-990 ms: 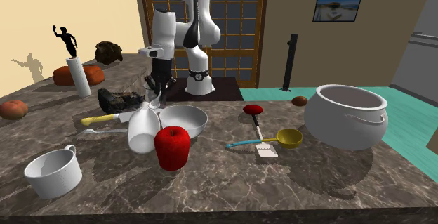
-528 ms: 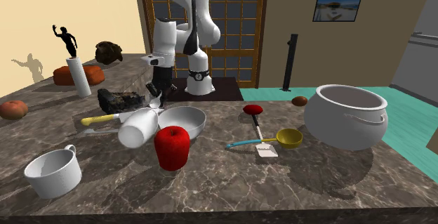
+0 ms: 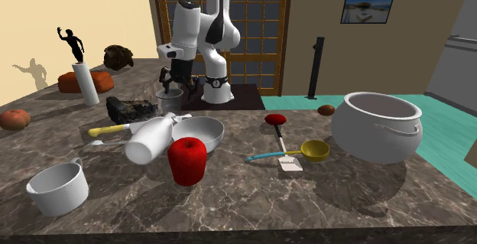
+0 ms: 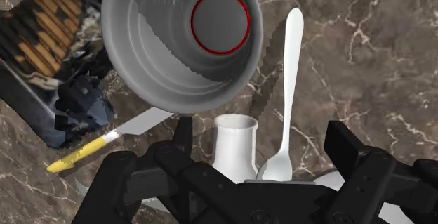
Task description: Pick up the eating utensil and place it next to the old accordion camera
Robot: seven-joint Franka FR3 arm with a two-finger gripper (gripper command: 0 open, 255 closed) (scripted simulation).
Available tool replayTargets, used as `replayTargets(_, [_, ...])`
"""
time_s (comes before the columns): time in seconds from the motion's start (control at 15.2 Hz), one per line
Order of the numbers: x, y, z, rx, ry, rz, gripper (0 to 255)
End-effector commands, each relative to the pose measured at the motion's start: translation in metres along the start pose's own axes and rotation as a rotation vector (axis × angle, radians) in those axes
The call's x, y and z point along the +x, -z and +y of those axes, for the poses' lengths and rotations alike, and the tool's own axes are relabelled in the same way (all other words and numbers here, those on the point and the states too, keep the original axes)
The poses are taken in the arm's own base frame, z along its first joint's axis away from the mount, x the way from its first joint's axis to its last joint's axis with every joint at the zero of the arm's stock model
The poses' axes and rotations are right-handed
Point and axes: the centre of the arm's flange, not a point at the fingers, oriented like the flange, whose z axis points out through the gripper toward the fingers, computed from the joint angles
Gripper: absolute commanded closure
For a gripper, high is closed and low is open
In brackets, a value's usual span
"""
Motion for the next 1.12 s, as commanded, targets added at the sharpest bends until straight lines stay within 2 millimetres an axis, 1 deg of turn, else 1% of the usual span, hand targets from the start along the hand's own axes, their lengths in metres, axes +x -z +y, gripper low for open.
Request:
replayTargets(0.0, [-0.001,-0.001,-0.004,-0.010,-0.010,-0.024,0])
replayTargets(0.4, [-0.002,-0.031,-0.003,-0.010,-0.010,-0.024,0])
replayTargets(0.86, [-0.002,-0.031,-0.003,-0.010,-0.010,-0.024,0])
replayTargets(0.92, [-0.004,-0.029,-0.004,-0.010,-0.010,-0.024,255])
replayTargets(1.06, [-0.005,-0.031,-0.005,-0.010,-0.010,-0.024,255])
